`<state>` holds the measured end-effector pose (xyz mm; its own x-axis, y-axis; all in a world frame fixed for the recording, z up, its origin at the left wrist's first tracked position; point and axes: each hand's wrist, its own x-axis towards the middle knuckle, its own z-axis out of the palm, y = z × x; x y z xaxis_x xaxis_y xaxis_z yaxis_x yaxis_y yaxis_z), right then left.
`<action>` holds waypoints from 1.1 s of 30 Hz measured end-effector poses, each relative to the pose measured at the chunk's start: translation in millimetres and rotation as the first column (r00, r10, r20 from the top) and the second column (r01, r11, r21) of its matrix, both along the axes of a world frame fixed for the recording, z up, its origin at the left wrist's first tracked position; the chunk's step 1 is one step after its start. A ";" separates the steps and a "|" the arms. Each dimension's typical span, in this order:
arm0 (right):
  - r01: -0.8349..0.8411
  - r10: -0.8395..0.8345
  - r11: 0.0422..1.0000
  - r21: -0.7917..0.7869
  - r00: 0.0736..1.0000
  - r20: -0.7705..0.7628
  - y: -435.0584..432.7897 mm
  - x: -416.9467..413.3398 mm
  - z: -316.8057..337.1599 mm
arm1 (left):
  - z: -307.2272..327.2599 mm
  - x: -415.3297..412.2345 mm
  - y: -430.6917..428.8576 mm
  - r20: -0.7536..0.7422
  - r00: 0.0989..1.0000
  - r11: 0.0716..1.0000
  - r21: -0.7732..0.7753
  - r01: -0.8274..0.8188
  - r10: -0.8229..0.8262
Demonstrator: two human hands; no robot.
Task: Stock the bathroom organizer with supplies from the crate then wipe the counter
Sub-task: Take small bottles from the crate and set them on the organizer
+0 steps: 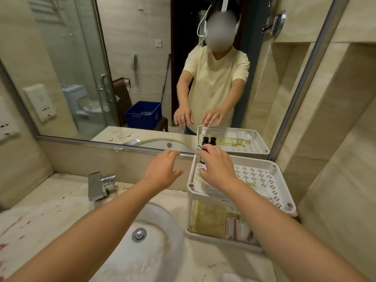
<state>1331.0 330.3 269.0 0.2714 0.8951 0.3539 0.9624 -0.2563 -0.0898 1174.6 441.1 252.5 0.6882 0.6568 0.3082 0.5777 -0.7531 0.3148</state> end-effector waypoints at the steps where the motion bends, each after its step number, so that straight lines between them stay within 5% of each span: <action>1: -0.013 0.013 1.000 -0.007 1.000 0.004 0.3 -10.1 -0.9 | -1.2 -11.8 -2.3 -0.004 1.000 1.000 0.003 -0.007 0.007; 15: -0.228 0.211 0.944 -0.238 0.973 -0.095 0.7 -202.2 -13.0 | -12.0 -221.1 -45.4 -0.193 0.935 0.955 0.060 -0.291 0.297; 33: -0.623 0.607 0.734 -0.272 0.780 -0.149 -34.0 -477.6 -49.3 | -38.2 -496.5 -158.3 -0.245 0.705 0.727 -0.002 -0.687 0.666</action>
<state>853.4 296.4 219.7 -0.3655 0.9293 0.0524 0.9157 0.3691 -0.1588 678.1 282.8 214.3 0.0882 0.9877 0.1289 0.9802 -0.1091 0.1652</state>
